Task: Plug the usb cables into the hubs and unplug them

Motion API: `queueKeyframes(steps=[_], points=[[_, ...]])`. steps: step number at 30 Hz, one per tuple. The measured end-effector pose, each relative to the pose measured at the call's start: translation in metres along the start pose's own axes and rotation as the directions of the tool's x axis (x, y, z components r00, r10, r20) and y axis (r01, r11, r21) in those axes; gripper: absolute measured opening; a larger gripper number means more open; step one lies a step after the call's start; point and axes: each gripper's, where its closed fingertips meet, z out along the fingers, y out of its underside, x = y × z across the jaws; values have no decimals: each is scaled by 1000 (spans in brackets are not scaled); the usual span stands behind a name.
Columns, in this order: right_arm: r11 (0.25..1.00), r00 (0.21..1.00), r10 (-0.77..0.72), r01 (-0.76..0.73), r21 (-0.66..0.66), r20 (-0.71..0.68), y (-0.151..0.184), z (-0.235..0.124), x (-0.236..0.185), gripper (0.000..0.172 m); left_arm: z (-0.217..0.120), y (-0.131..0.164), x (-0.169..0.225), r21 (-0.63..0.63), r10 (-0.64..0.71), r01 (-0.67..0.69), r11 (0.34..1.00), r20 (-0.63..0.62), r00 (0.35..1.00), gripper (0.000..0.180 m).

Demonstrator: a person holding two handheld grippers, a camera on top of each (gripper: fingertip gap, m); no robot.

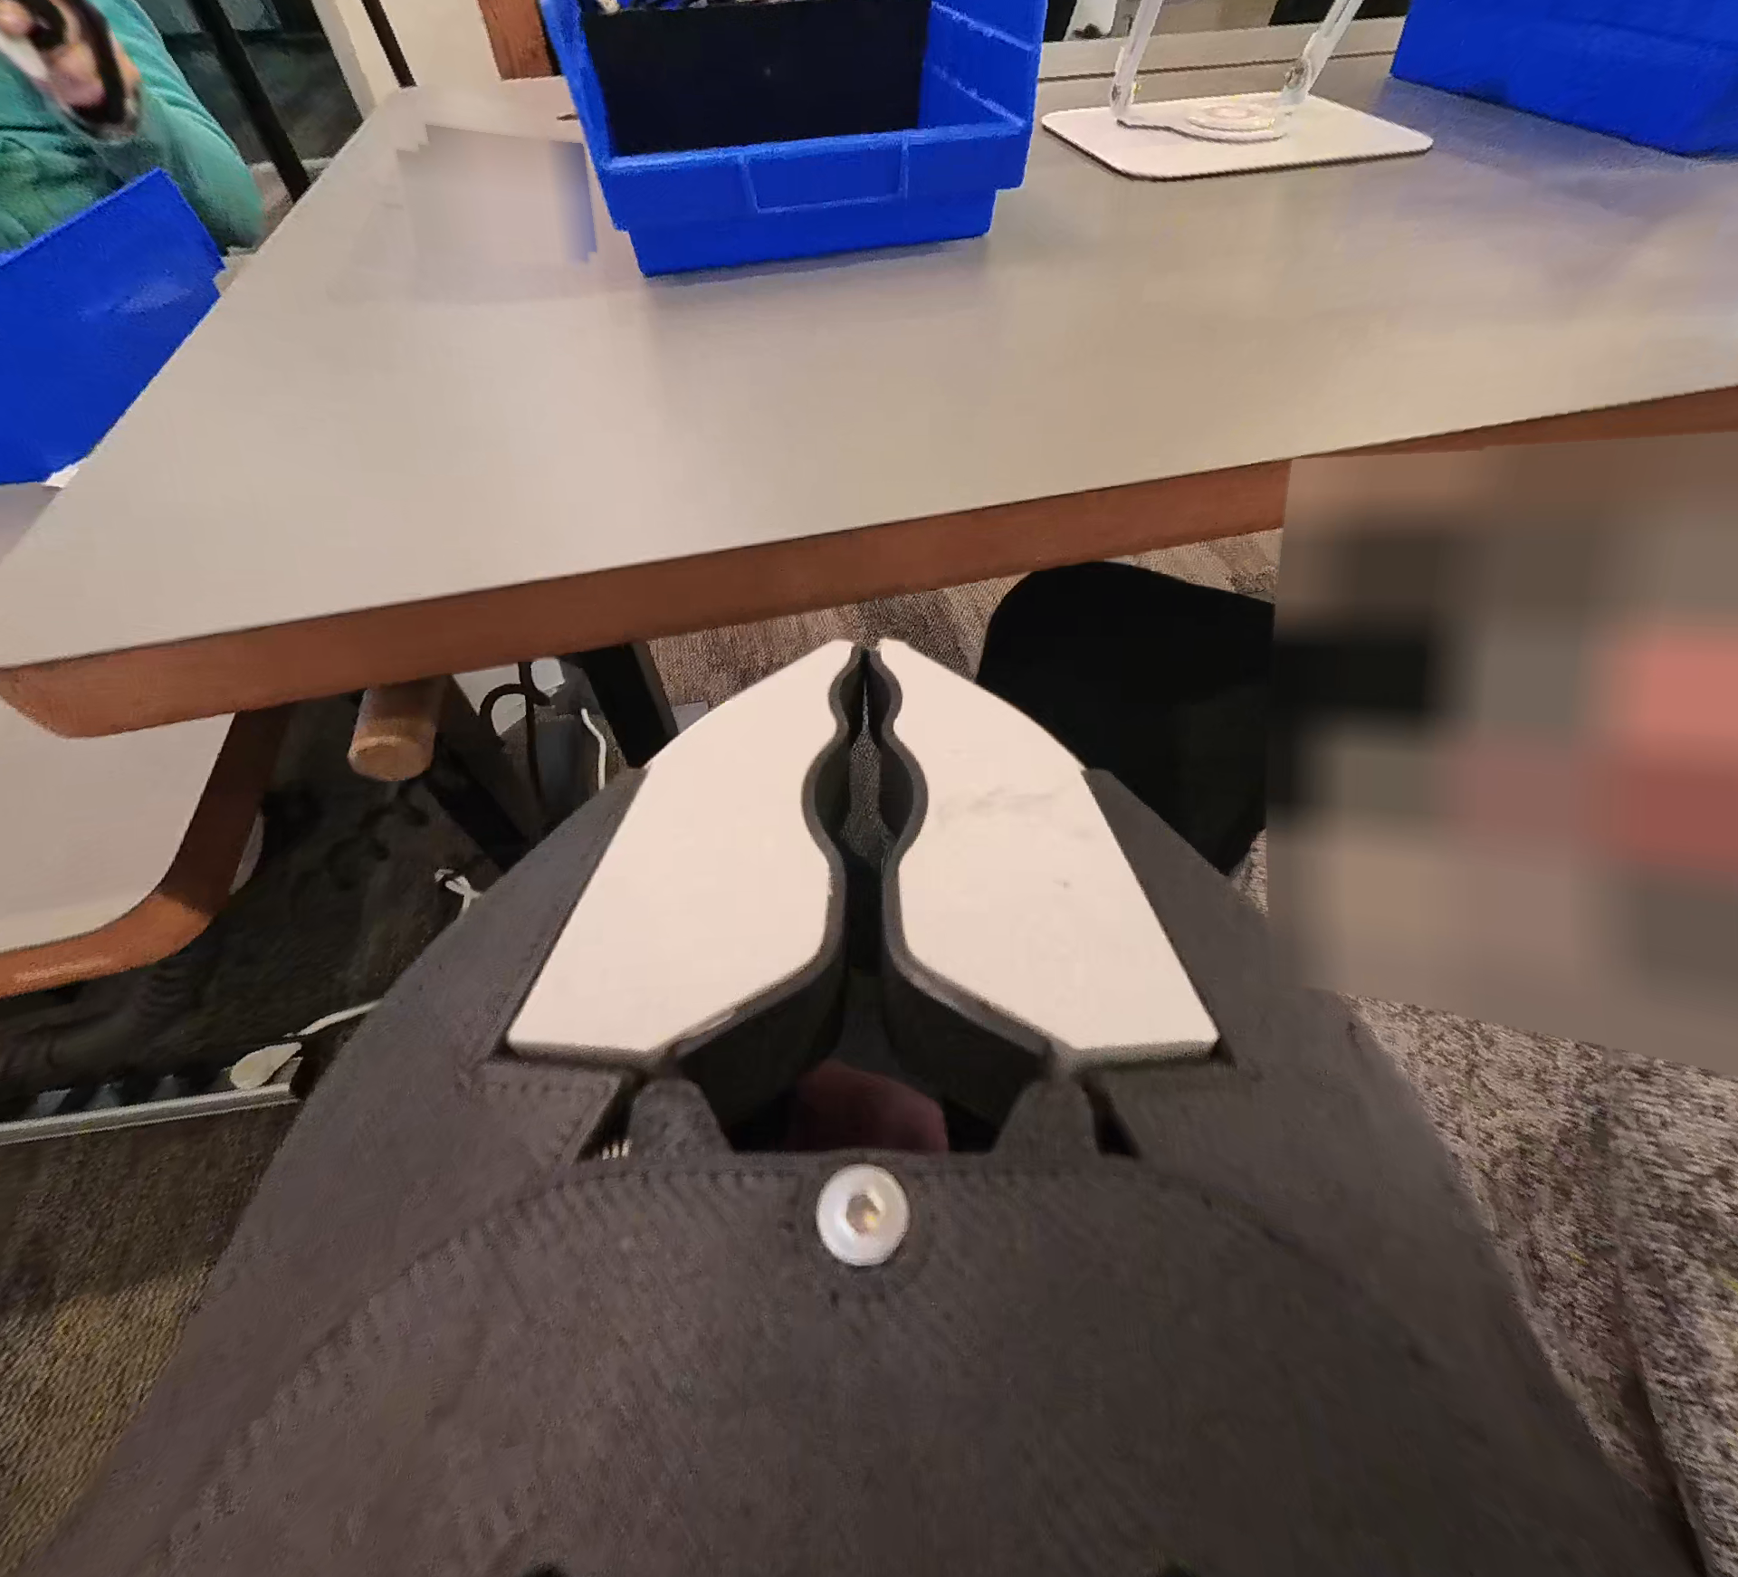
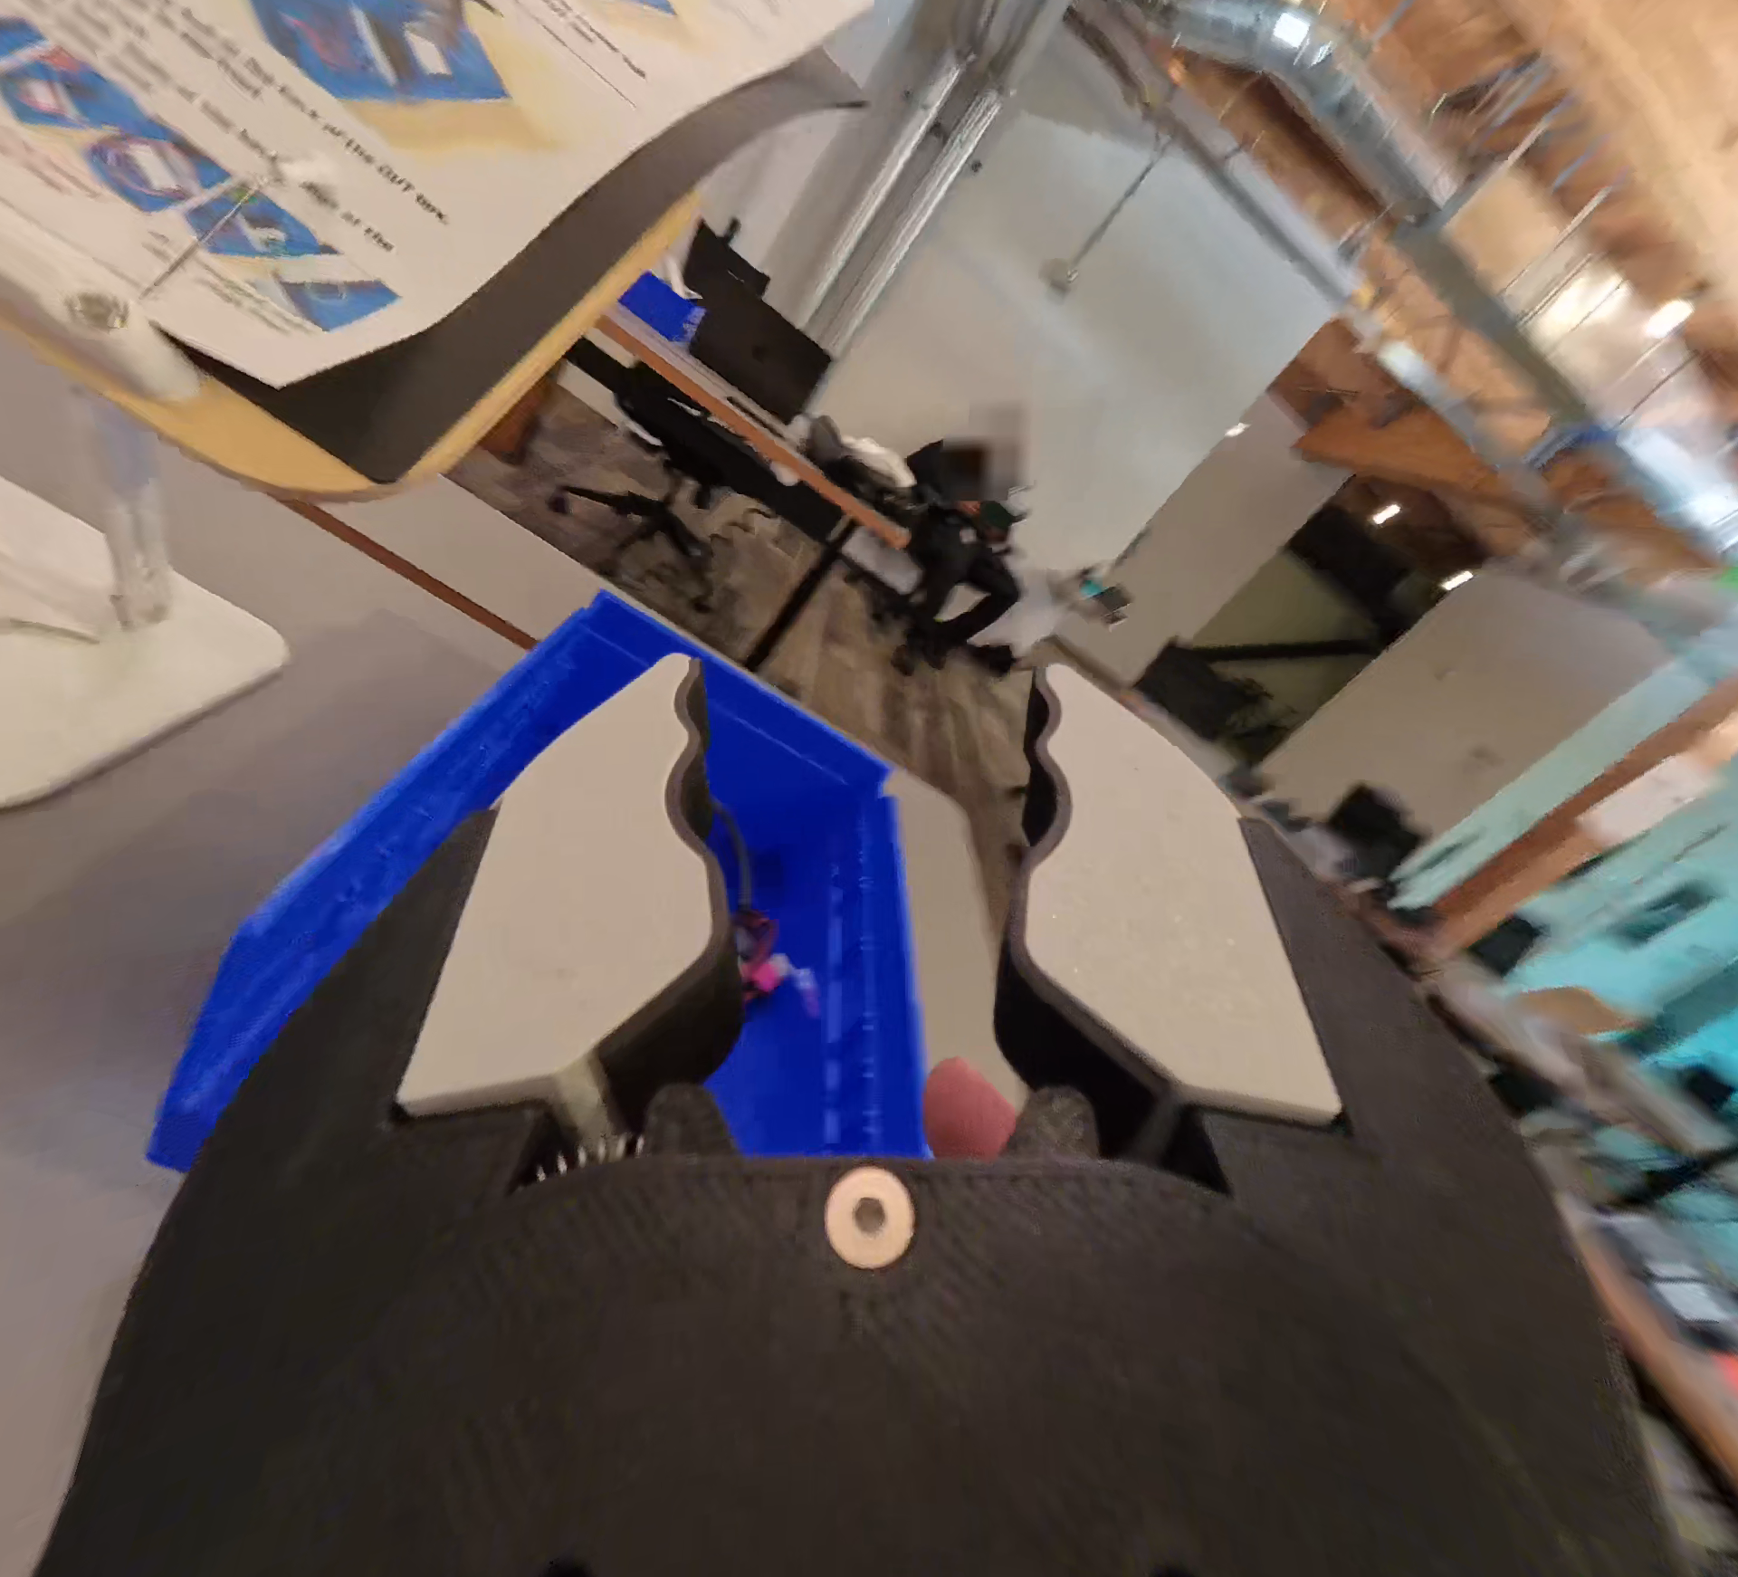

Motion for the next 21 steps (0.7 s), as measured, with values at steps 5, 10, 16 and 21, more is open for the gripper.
queueKeyframes(steps=[5,10,16,21], points=[[974,988,148,-136,-181,51,70,47,11,73,8,-6,11,-9,43,-43,999,-21,999,0],[981,992,63,-41,-190,113,83,82,-9,43,4,-2,18,-31,53,-54,998,-16,998,0],[997,981,18,-31,66,192,-35,99,-38,0,-11,8,14,-42,28,-27,999,31,999,0],[973,968,-22,-37,230,250,-125,113,-74,0,-20,10,13,-37,33,-32,999,53,998,0]])
